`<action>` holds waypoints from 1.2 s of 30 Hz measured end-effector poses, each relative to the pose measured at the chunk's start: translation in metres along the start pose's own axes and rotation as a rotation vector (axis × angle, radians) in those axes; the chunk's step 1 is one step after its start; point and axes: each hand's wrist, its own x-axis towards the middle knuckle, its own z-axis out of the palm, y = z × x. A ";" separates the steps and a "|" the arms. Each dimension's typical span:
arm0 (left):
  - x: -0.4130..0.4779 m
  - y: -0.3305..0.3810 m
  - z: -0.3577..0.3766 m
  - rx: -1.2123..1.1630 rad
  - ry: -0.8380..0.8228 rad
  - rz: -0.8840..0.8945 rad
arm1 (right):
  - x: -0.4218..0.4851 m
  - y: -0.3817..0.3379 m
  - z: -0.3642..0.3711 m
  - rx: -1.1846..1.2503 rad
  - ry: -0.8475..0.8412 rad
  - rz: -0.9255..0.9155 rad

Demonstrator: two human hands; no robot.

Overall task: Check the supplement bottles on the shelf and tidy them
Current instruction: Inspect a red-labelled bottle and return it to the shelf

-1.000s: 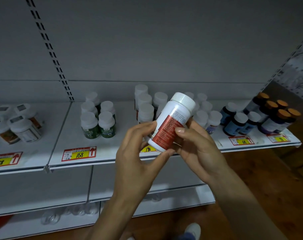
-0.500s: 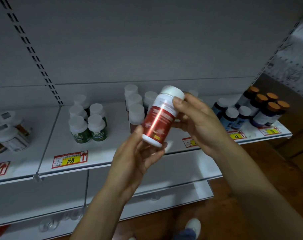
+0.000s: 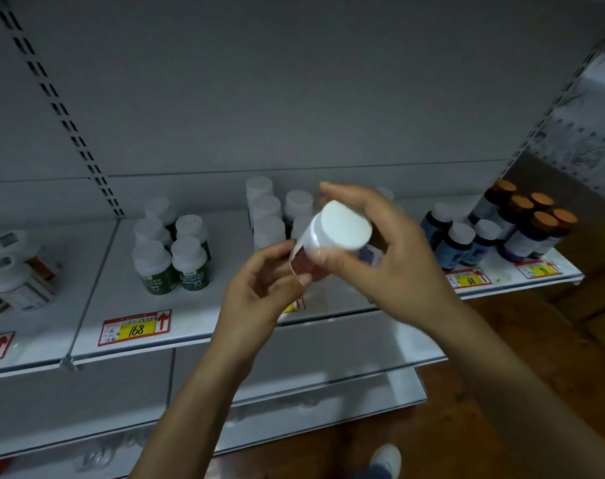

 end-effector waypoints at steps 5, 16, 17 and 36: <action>0.000 0.021 -0.001 -0.298 -0.123 -0.254 | 0.068 0.008 -0.024 0.004 -0.121 0.342; 0.050 -0.011 -0.012 1.203 0.085 0.535 | 0.175 0.064 -0.011 0.014 0.044 0.240; 0.058 -0.018 -0.012 1.326 0.085 0.552 | 0.180 0.072 -0.002 -0.005 0.053 0.245; 0.078 -0.034 -0.011 1.457 -0.012 0.455 | 0.190 0.146 0.068 -0.214 -0.162 0.525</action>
